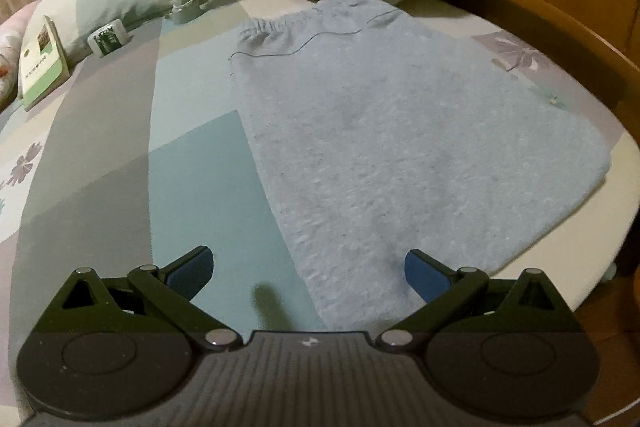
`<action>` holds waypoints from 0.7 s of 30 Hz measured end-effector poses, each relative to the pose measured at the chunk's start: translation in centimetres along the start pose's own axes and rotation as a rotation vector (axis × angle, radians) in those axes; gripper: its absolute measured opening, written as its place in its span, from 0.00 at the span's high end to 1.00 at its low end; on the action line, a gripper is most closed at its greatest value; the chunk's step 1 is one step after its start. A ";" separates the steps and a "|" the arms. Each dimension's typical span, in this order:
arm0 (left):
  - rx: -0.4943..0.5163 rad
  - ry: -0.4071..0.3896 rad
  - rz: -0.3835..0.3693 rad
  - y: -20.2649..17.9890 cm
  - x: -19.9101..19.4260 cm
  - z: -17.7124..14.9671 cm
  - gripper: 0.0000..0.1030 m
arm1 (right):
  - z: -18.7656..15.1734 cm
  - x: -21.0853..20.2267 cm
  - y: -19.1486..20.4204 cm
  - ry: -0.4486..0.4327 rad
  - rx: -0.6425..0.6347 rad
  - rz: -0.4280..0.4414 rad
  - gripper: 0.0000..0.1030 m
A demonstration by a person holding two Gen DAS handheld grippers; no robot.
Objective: Fold clothes
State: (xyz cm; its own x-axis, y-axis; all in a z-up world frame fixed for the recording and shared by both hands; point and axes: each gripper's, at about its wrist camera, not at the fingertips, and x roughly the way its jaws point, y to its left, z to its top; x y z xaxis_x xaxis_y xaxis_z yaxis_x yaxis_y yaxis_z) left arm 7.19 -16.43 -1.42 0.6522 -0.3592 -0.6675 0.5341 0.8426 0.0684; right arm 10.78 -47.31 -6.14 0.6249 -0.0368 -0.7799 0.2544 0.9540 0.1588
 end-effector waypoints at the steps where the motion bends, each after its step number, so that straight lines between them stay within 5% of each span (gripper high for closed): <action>1: -0.004 -0.003 0.001 0.1 -0.1 0.2 0.02 | -0.2 -0.7 0.2 -0.009 0.004 0.009 0.00; 21: -0.017 -0.092 -0.083 -3.1 -3.5 2.7 0.02 | -9.2 -15.5 4.8 -0.239 0.014 -0.171 0.00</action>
State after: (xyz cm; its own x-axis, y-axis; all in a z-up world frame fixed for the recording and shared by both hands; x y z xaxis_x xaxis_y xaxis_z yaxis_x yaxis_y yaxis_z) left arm 4.71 -18.91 2.73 0.6528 -0.4630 -0.5996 0.5800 0.8146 0.0024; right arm -4.45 -39.43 1.16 0.7279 -0.2676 -0.6314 0.3802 0.9237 0.0467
